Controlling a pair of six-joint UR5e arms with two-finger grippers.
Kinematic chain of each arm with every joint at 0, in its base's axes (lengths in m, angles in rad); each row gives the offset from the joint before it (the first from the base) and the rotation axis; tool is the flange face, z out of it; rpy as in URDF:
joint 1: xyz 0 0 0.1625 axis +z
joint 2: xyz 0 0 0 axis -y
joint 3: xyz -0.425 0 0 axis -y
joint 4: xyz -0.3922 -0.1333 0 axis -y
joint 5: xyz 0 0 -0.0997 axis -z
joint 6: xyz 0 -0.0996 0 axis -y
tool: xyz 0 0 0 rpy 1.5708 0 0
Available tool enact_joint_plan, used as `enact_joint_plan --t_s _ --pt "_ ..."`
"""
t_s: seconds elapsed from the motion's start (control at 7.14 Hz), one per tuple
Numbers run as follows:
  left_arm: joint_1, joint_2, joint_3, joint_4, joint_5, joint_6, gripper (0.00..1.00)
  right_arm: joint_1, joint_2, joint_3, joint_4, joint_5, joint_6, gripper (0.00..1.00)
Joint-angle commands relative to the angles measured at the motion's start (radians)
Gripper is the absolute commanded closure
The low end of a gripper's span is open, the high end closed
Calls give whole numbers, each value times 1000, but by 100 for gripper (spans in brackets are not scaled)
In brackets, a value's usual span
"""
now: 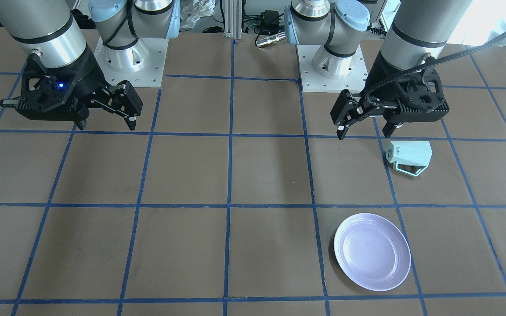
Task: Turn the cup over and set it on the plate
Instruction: 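Move the left gripper outward and down toward the mint-green mug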
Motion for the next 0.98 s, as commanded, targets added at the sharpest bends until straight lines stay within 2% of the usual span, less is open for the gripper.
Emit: enact_joint_plan --t_s 0.0,0.84 --pt "0 -6 1 0 0 0 0 0 0 -1 0 0 0 0" --pt "34 -3 4 -13 0 12 0 0 0 -1 -2 0 0 0"
